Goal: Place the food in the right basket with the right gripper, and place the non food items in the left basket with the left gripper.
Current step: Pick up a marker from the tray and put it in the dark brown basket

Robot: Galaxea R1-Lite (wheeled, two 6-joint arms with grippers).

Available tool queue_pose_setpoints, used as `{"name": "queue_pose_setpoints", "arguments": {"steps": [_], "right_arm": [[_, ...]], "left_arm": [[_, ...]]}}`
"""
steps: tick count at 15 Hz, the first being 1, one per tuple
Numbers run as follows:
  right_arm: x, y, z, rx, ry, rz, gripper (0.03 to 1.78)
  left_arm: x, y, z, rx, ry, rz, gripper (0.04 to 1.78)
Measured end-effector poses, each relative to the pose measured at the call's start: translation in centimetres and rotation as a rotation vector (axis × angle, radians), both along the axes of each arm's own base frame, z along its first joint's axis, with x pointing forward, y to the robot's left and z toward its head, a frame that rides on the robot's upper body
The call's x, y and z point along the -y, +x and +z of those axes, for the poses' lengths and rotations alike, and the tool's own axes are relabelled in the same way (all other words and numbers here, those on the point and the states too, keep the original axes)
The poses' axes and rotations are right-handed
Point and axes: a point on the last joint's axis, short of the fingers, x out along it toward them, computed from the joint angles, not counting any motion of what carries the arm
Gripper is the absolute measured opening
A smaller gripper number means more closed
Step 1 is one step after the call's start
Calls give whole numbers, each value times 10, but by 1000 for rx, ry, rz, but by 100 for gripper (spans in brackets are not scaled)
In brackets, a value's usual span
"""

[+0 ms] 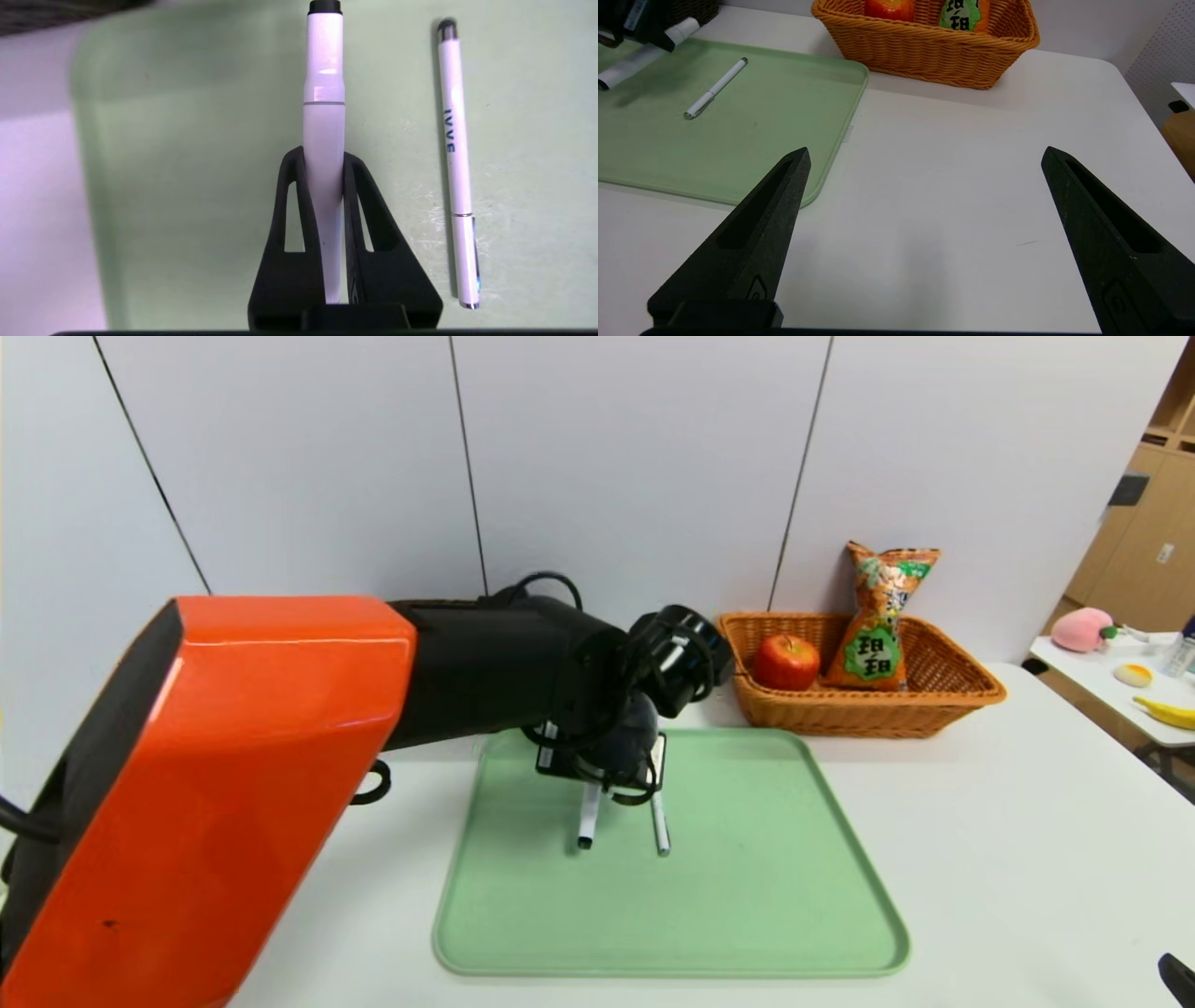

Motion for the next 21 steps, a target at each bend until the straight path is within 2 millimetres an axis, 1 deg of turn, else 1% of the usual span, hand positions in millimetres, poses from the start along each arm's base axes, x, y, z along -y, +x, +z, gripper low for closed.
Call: {"name": "queue_pose_setpoints", "arguments": {"steps": [2, 3, 4, 5, 7, 8, 9, 10, 11, 13, 17, 19, 21], "right_arm": [[0, -1, -2, -3, 0, -1, 171], [0, -3, -4, -15, -1, -1, 171], [0, -5, -7, -31, -2, -1, 171], [0, -7, -10, -42, -4, -1, 171], [1, -13, -11, -50, -14, 0, 171], [1, -15, -9, -40, -15, 0, 171], [1, -17, -6, -26, -14, 0, 171], [1, -18, -5, -15, -14, 0, 171], [1, -19, -3, -4, -15, -2, 171], [1, -20, 0, 9, -15, -3, 171], [1, -20, 5, 18, -18, -3, 171], [1, -20, 6, 21, -20, -3, 171], [1, -20, 7, 21, -20, -3, 171]], "left_arm": [[-12, -4, 32, 88, -23, -3, 18], [-22, -4, 52, 157, -31, 0, 18], [-36, 2, 73, 248, -33, 13, 18], [-53, 13, 91, 346, -30, 37, 18], [-91, 38, 124, 552, -11, 94, 18], [-110, 48, 136, 649, 12, 118, 18], [-124, 55, 143, 727, 31, 130, 18], [-136, 61, 146, 793, 49, 138, 18], [-145, 66, 145, 846, 67, 145, 18], [-157, 73, 132, 898, 98, 154, 18], [-184, 85, 81, 869, 151, 155, 18], [-194, 94, 63, 849, 170, 176, 18], [-200, 105, 48, 852, 177, 198, 18]]}}
